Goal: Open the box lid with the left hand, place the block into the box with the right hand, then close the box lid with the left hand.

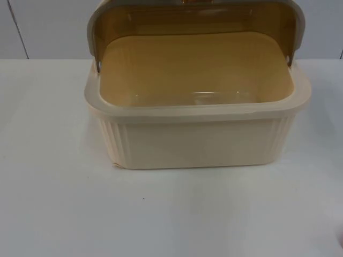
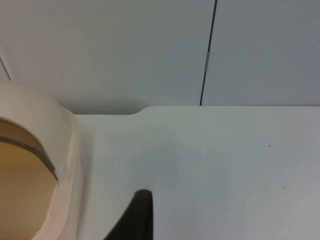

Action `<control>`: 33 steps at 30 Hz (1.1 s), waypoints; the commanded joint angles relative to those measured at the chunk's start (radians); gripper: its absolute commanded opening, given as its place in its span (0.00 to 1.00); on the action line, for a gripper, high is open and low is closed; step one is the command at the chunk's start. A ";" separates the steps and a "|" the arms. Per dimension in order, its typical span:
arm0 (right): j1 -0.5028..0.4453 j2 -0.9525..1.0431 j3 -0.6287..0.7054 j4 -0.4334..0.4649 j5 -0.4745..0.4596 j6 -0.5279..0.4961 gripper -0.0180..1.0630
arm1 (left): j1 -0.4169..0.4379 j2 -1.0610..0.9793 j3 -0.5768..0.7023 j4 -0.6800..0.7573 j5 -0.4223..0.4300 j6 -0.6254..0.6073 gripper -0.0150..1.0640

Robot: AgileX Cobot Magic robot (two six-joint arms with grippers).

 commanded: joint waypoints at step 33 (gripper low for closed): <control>0.181 0.037 0.078 0.100 0.318 -0.049 0.88 | -0.005 -0.007 0.007 0.024 0.020 -0.029 0.98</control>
